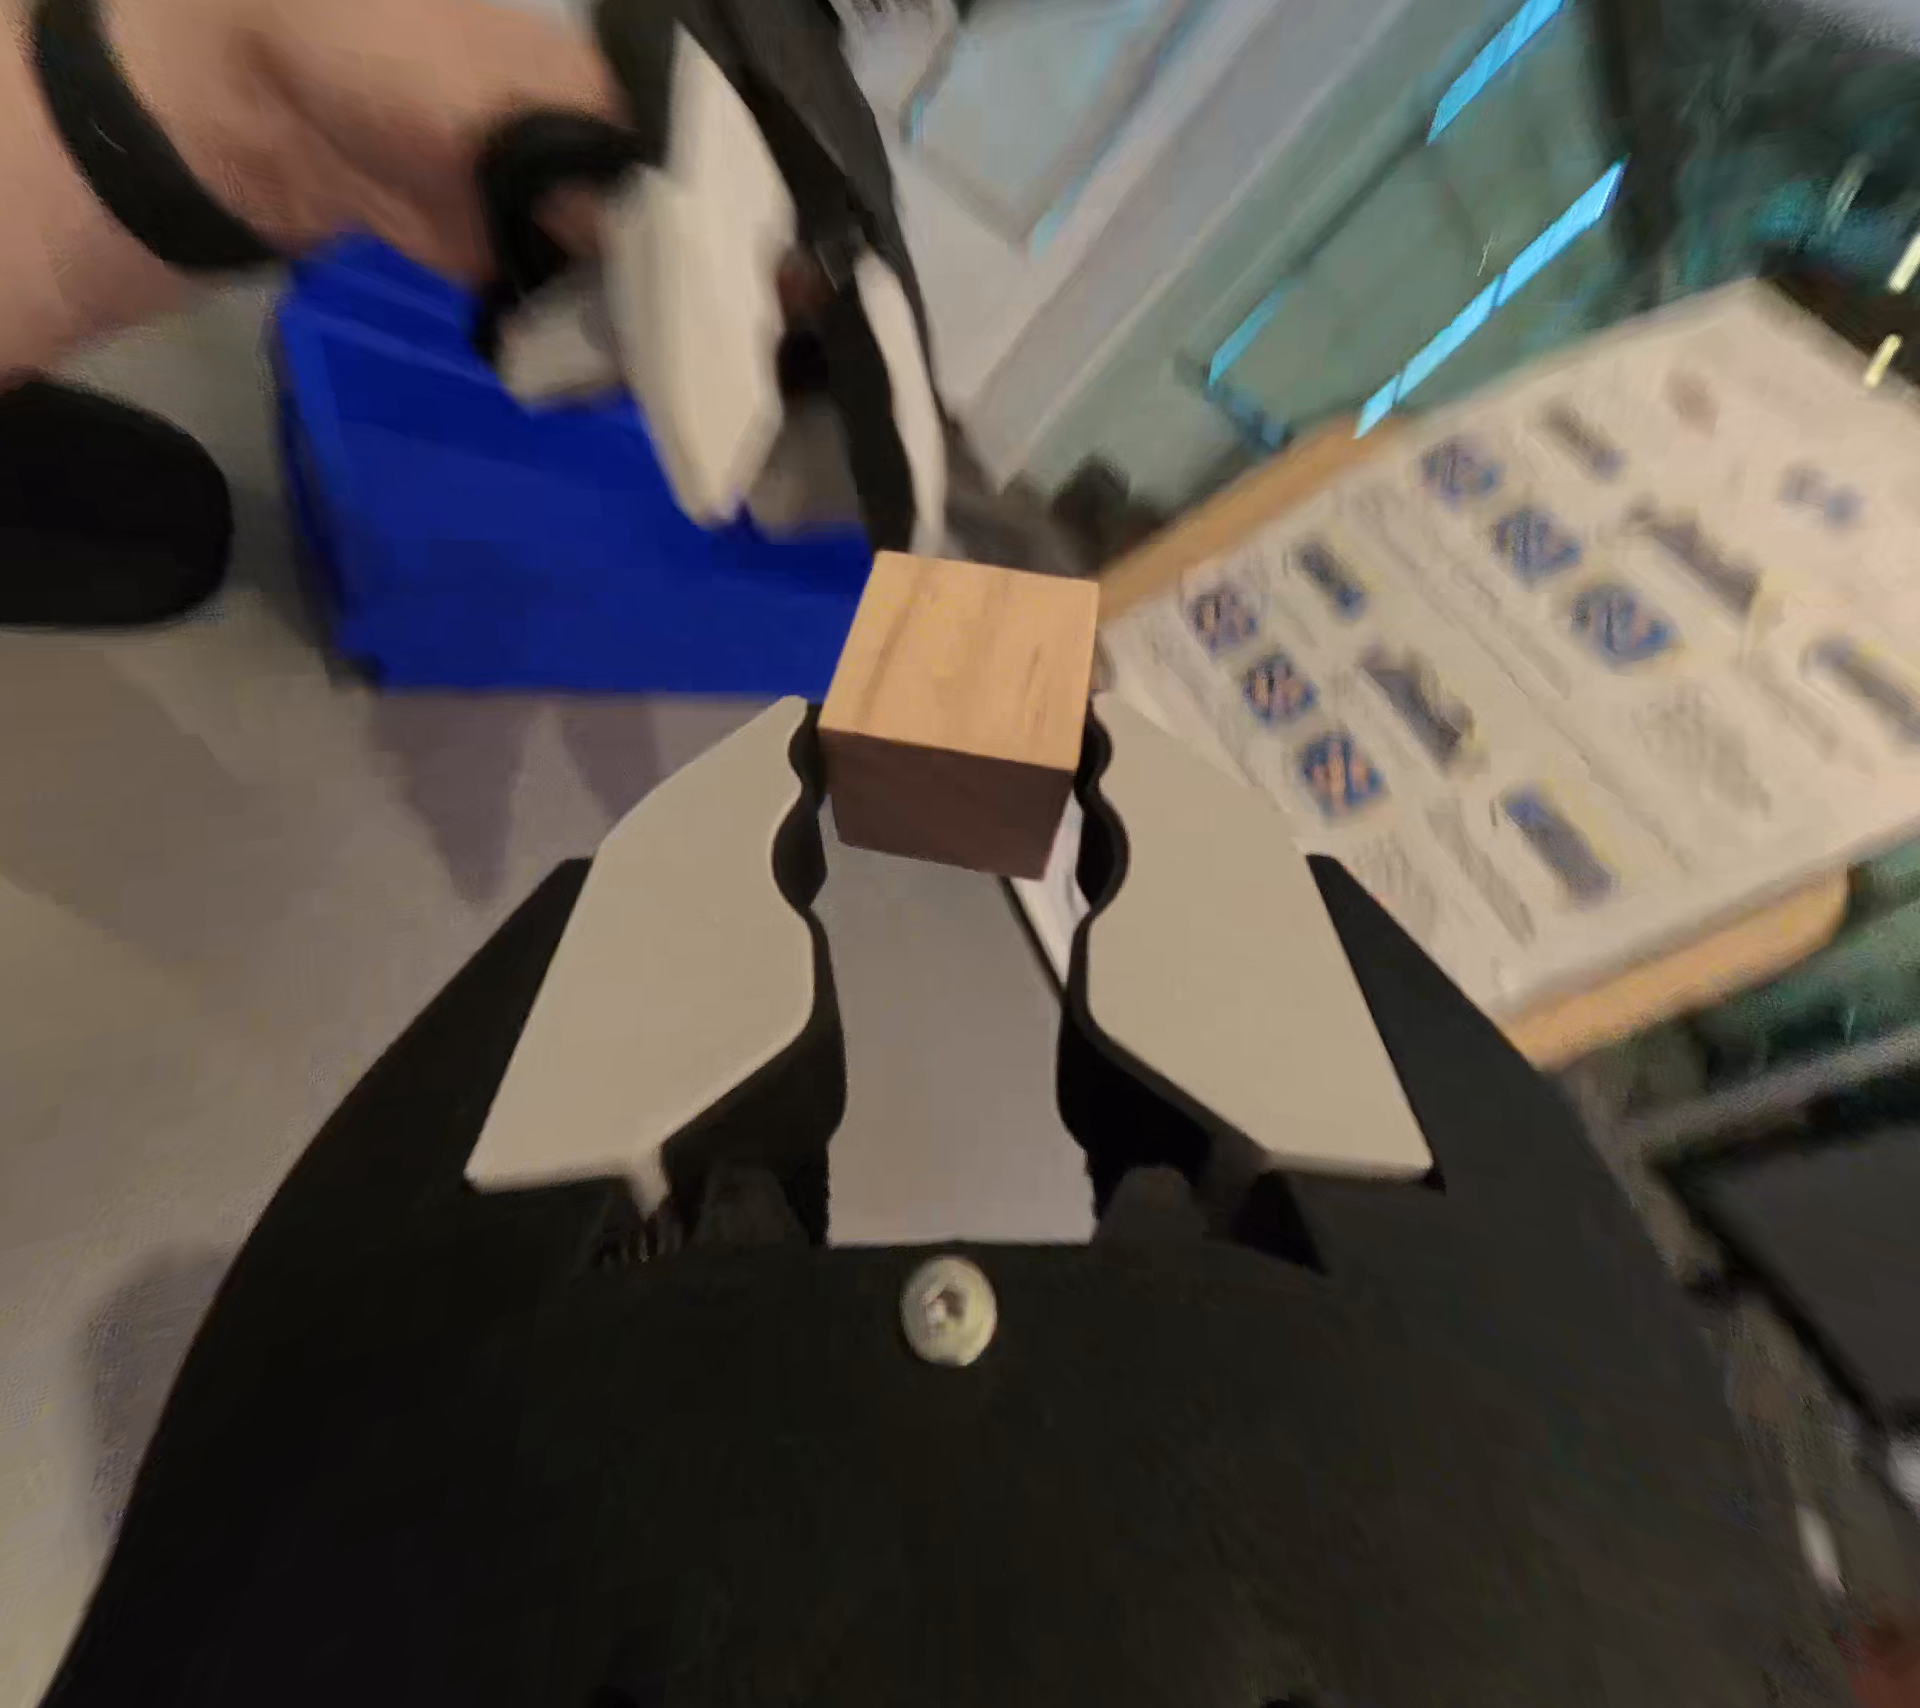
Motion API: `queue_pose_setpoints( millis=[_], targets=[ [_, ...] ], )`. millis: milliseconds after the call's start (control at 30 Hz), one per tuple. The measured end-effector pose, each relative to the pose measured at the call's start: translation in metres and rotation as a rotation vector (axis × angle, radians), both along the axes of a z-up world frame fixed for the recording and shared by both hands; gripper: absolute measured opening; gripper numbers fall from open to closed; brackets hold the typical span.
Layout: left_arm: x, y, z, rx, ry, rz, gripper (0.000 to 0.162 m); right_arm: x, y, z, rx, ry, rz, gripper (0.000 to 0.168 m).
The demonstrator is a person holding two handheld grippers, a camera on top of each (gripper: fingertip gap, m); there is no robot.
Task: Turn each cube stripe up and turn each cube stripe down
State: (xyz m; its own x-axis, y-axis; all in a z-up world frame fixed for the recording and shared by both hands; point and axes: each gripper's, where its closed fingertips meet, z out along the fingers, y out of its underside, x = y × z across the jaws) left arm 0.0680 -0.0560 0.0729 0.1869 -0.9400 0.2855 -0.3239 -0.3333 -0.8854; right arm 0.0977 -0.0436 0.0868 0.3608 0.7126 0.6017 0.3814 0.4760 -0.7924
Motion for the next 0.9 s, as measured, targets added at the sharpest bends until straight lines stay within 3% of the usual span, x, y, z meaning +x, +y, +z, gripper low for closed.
queue_pose_setpoints(
  millis=[67, 167, 233, 333, 433, 567, 900],
  targets=[
    [-0.021, 0.016, 0.001, 0.148, 0.096, 0.123, 0.061, 0.052, 0.027, -0.014, -0.291, -0.131, -0.150, 0.047],
    [-0.068, 0.056, -0.003, 0.389, 0.324, 0.429, 0.058, 0.147, 0.051, -0.076, -0.786, -0.263, -0.440, 0.047],
    [-0.097, 0.074, -0.006, 0.505, 0.460, 0.601, 0.053, 0.206, 0.061, -0.122, -0.942, -0.417, -0.665, 0.047],
    [-0.117, 0.091, -0.014, 0.536, 0.584, 0.733, 0.047, 0.231, 0.051, -0.170, -1.169, -0.553, -0.705, 0.047],
    [-0.124, 0.101, -0.027, 0.500, 0.652, 0.789, 0.045, 0.243, 0.053, -0.198, -1.245, -0.656, -0.794, 0.047],
    [-0.138, 0.114, -0.038, 0.497, 0.741, 0.883, 0.045, 0.235, 0.059, -0.220, -1.308, -0.683, -0.788, 0.047],
    [-0.152, 0.124, -0.049, 0.466, 0.791, 0.944, 0.045, 0.234, 0.076, -0.243, -1.299, -0.698, -0.847, 0.047]
  ],
)
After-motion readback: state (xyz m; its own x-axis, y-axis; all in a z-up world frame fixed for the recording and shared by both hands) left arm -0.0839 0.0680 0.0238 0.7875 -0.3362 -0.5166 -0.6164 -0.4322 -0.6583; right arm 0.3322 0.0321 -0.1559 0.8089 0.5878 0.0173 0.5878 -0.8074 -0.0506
